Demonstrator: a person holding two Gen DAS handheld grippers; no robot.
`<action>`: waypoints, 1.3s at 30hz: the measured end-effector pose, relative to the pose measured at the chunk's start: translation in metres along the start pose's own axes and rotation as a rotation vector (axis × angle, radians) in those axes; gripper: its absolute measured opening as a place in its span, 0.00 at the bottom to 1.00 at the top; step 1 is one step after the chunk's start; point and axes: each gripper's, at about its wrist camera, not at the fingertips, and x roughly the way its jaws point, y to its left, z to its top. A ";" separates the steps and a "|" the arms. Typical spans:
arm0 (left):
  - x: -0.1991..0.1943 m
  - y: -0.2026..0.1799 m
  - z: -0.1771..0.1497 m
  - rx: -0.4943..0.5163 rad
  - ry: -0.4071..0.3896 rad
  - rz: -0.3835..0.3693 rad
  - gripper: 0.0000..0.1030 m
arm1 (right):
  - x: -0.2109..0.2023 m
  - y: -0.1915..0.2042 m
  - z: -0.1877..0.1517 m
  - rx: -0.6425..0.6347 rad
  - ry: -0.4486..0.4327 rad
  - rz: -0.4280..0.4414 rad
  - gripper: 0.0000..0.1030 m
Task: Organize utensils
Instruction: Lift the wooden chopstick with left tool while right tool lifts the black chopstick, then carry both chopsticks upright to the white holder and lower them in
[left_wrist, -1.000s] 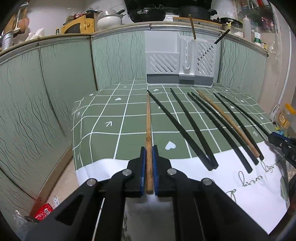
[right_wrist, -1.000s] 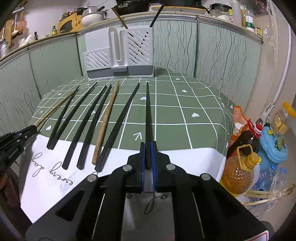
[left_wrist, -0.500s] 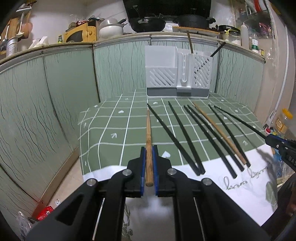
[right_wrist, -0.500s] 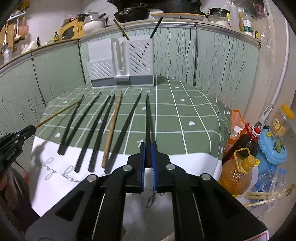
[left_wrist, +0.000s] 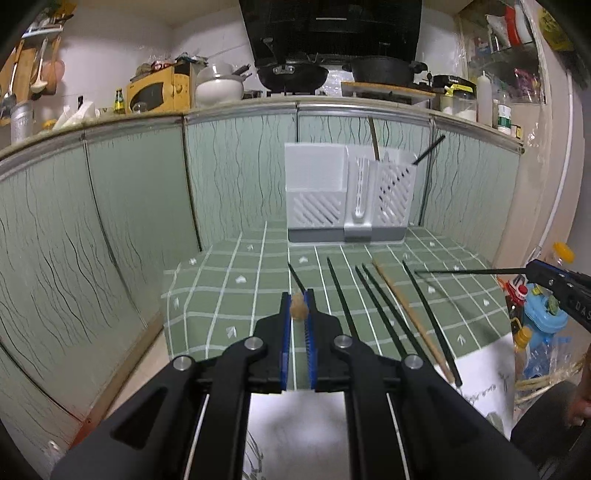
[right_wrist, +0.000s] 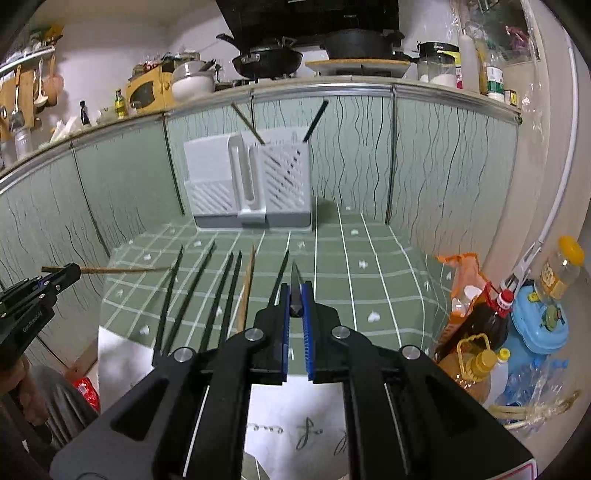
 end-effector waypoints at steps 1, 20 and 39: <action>-0.002 0.000 0.007 0.000 -0.007 -0.002 0.06 | -0.001 0.000 0.006 0.003 -0.005 0.005 0.06; -0.003 -0.003 0.094 -0.001 -0.071 -0.038 0.06 | -0.005 -0.004 0.098 0.005 -0.092 0.039 0.06; 0.011 -0.033 0.186 0.035 -0.108 -0.140 0.06 | -0.007 -0.009 0.194 -0.024 -0.170 0.062 0.06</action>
